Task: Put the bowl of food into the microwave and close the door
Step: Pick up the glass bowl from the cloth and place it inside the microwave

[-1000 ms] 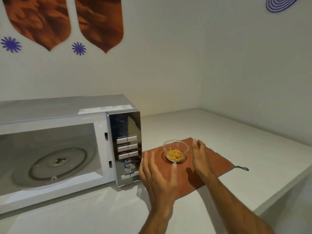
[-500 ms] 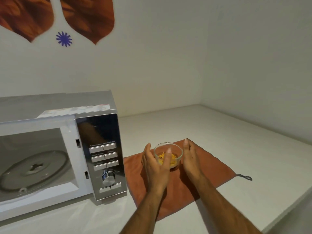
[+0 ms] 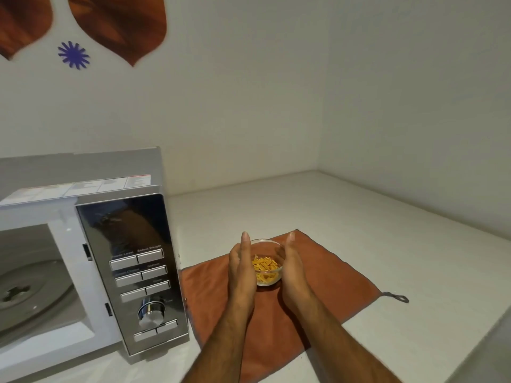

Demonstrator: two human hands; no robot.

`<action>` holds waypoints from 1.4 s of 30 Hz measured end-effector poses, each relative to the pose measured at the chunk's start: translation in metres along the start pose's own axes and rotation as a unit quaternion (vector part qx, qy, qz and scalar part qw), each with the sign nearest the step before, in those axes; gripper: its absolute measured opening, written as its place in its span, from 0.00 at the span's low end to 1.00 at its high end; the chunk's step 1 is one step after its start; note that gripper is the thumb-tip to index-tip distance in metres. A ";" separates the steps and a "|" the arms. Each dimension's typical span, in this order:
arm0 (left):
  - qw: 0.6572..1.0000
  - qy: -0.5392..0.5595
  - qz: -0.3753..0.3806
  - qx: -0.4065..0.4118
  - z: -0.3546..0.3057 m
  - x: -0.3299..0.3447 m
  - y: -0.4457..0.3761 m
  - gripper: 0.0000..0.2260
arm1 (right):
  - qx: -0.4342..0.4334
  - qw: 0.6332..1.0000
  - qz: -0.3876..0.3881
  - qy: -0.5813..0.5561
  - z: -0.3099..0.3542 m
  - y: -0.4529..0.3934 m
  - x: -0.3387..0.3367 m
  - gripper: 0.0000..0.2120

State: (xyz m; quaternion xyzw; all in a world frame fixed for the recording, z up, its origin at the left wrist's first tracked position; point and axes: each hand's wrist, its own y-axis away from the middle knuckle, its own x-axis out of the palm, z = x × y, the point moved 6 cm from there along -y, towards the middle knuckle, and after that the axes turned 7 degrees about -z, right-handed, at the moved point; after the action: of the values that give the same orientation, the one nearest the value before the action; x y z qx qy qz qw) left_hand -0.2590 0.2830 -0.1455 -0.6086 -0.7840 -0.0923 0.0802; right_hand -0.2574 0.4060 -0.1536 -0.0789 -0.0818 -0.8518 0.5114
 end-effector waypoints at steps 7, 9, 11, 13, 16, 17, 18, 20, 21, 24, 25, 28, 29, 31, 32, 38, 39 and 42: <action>1.000 0.022 0.018 -0.008 -0.002 -0.002 0.015 0.48 | 0.002 1.000 -0.009 0.001 0.000 0.011 -0.007 0.36; 1.000 0.023 0.020 -0.006 -0.006 -0.005 0.024 0.48 | 0.003 1.000 -0.010 0.000 0.002 0.019 -0.009 0.36; 0.999 0.025 0.022 -0.007 -0.009 -0.009 0.032 0.48 | 0.004 1.000 -0.011 -0.003 0.007 0.030 -0.009 0.36; 0.999 0.025 0.027 -0.006 -0.013 -0.015 0.041 0.48 | 0.004 1.000 -0.015 -0.006 0.011 0.042 -0.010 0.36; 0.999 0.016 0.037 0.000 -0.021 -0.024 0.058 0.45 | 0.007 1.000 -0.018 -0.016 0.017 0.065 -0.012 0.36; 0.999 0.015 0.036 0.003 -0.024 -0.029 0.064 0.44 | 0.008 1.000 -0.017 -0.019 0.019 0.074 -0.012 0.37; 0.999 0.015 0.034 0.004 -0.026 -0.032 0.070 0.43 | 0.009 0.999 -0.016 -0.027 0.019 0.082 -0.013 0.37; 0.999 0.014 0.034 0.003 -0.030 -0.041 0.084 0.43 | 0.008 0.999 -0.020 -0.040 0.023 0.099 -0.013 0.37; 0.999 0.011 0.036 0.003 -0.033 -0.046 0.091 0.42 | 0.006 0.999 -0.023 -0.045 0.025 0.109 -0.013 0.37; 1.000 0.011 0.029 0.004 -0.044 -0.063 0.115 0.39 | -0.004 0.999 -0.025 -0.047 0.032 0.136 -0.012 0.36; 1.000 0.016 0.022 0.002 -0.047 -0.070 0.123 0.38 | -0.006 0.999 -0.025 -0.046 0.033 0.146 -0.011 0.36; 0.999 0.039 0.018 -0.005 -0.058 -0.092 0.145 0.38 | -0.009 0.999 -0.024 -0.033 0.037 0.180 -0.006 0.35; 0.999 0.047 0.020 -0.002 -0.061 -0.099 0.151 0.38 | -0.012 0.999 -0.023 -0.032 0.038 0.189 -0.004 0.35; 0.998 0.057 0.018 0.006 -0.068 -0.114 0.163 0.40 | -0.018 0.999 -0.019 -0.029 0.039 0.209 0.002 0.34; 0.998 0.059 0.014 0.006 -0.070 -0.123 0.167 0.42 | -0.018 0.999 -0.013 -0.027 0.039 0.219 0.006 0.34; 0.998 0.049 -0.027 0.013 -0.085 -0.182 0.190 0.40 | 0.003 0.999 0.017 -0.038 0.031 0.273 0.038 0.34; 0.998 0.048 -0.034 0.018 -0.087 -0.191 0.193 0.39 | -0.001 0.999 0.021 -0.041 0.031 0.280 0.044 0.33; 0.996 0.049 -0.060 0.033 -0.096 -0.224 0.201 0.34 | 0.002 0.998 0.045 -0.033 0.024 0.305 0.066 0.31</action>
State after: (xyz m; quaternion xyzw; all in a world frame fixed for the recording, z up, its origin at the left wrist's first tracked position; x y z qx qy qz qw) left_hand -0.0082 0.0983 -0.0964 -0.5520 -0.8169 -0.1013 0.1329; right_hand -0.0171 0.2134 -0.0979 -0.1099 -0.0968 -0.8249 0.5460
